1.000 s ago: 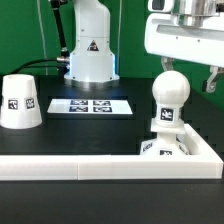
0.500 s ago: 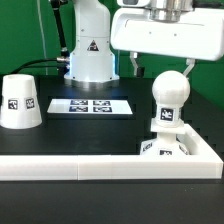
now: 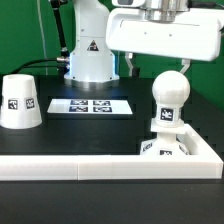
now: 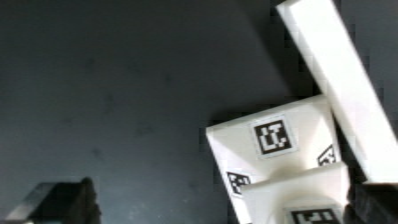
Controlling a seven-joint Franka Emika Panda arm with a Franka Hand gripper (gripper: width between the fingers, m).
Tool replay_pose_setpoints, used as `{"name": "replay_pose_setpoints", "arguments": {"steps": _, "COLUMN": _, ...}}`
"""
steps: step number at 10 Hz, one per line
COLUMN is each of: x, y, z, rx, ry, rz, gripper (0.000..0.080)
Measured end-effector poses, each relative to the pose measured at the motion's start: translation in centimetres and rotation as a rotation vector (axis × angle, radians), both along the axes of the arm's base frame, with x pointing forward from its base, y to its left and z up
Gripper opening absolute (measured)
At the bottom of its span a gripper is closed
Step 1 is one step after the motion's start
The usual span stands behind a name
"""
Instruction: Assemble lamp
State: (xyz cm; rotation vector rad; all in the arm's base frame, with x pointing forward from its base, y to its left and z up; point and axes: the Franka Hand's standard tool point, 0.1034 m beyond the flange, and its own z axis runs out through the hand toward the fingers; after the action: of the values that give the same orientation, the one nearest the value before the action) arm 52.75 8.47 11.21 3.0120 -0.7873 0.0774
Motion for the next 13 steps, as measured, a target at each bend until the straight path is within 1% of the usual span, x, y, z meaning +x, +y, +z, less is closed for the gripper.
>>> {"name": "replay_pose_setpoints", "arguments": {"steps": 1, "x": -0.5, "y": -1.6, "z": -0.3, "rx": 0.003, "ry": -0.008, "rz": 0.1, "gripper": 0.0699}}
{"name": "replay_pose_setpoints", "arguments": {"steps": 2, "x": -2.0, "y": -5.0, "z": -0.4, "rx": 0.014, "ry": -0.014, "rz": 0.12, "gripper": 0.0699}}
{"name": "replay_pose_setpoints", "arguments": {"steps": 3, "x": -3.0, "y": -7.6, "z": -0.2, "rx": 0.019, "ry": -0.008, "rz": 0.116, "gripper": 0.0699}}
{"name": "replay_pose_setpoints", "arguments": {"steps": 5, "x": -3.5, "y": -11.8, "z": 0.1, "rx": 0.022, "ry": -0.012, "rz": 0.165, "gripper": 0.0699}}
{"name": "replay_pose_setpoints", "arguments": {"steps": 6, "x": -3.6, "y": -13.3, "z": 0.1, "rx": 0.018, "ry": -0.012, "rz": 0.166, "gripper": 0.0699}}
{"name": "replay_pose_setpoints", "arguments": {"steps": 8, "x": -3.8, "y": -14.4, "z": 0.0, "rx": 0.014, "ry": -0.009, "rz": 0.166, "gripper": 0.0699}}
{"name": "replay_pose_setpoints", "arguments": {"steps": 10, "x": -4.0, "y": -16.0, "z": 0.0, "rx": 0.007, "ry": -0.007, "rz": 0.182, "gripper": 0.0699}}
{"name": "replay_pose_setpoints", "arguments": {"steps": 11, "x": -4.3, "y": -17.1, "z": 0.0, "rx": 0.003, "ry": -0.006, "rz": 0.209, "gripper": 0.0699}}
{"name": "replay_pose_setpoints", "arguments": {"steps": 13, "x": -5.7, "y": -20.6, "z": 0.0, "rx": 0.001, "ry": 0.001, "rz": 0.247, "gripper": 0.0699}}
